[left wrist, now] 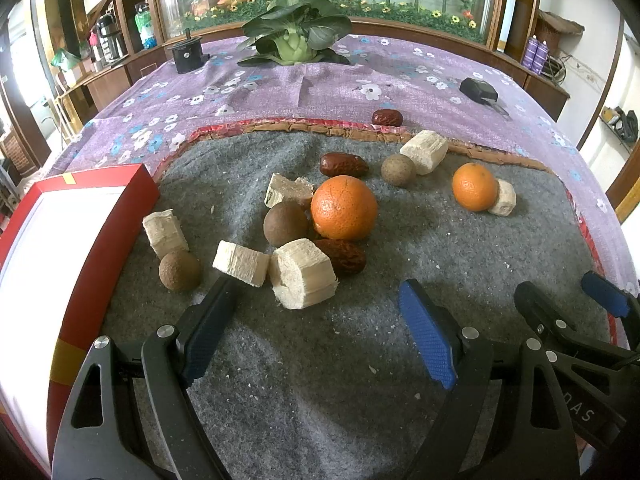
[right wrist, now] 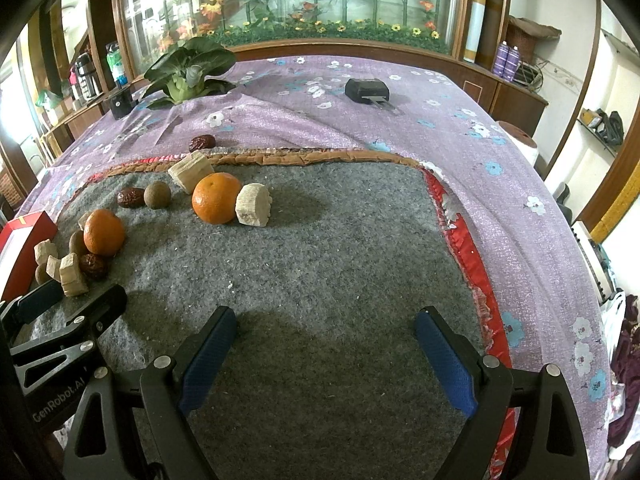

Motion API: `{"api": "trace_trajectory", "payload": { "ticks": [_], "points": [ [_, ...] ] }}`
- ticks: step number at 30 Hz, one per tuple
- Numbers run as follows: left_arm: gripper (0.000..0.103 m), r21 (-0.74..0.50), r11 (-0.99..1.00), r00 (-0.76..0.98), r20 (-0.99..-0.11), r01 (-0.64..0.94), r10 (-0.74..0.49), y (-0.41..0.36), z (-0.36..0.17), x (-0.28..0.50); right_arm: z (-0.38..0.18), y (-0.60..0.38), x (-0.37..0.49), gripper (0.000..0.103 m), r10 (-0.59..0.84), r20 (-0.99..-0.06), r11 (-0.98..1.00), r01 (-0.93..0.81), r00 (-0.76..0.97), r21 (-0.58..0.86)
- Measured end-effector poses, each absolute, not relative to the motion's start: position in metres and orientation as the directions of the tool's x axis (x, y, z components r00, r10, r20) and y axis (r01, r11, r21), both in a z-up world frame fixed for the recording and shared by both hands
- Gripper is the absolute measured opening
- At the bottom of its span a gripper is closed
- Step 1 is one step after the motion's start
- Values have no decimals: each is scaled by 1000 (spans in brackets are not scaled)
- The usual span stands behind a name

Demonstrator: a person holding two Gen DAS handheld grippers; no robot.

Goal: Organize fruits
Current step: 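Move the left tool toward the small brown round ball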

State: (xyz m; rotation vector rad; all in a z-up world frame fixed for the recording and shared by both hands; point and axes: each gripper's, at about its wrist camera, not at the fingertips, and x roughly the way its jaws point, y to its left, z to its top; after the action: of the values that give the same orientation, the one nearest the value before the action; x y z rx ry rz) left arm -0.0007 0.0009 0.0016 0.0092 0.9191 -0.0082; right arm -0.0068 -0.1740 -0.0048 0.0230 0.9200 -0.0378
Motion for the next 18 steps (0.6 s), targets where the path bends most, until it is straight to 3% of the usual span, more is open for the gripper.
{"api": "trace_trajectory", "payload": {
  "ticks": [11, 18],
  "points": [
    [85, -41, 996, 563, -823, 78, -78, 9, 7, -6, -4, -175, -7, 91, 2, -806, 1000, 4, 592, 5],
    [85, -22, 998, 586, -809, 53, -49, 15, 11, -14, -5, -174, -9, 91, -3, -800, 1000, 8, 601, 3]
  ]
}}
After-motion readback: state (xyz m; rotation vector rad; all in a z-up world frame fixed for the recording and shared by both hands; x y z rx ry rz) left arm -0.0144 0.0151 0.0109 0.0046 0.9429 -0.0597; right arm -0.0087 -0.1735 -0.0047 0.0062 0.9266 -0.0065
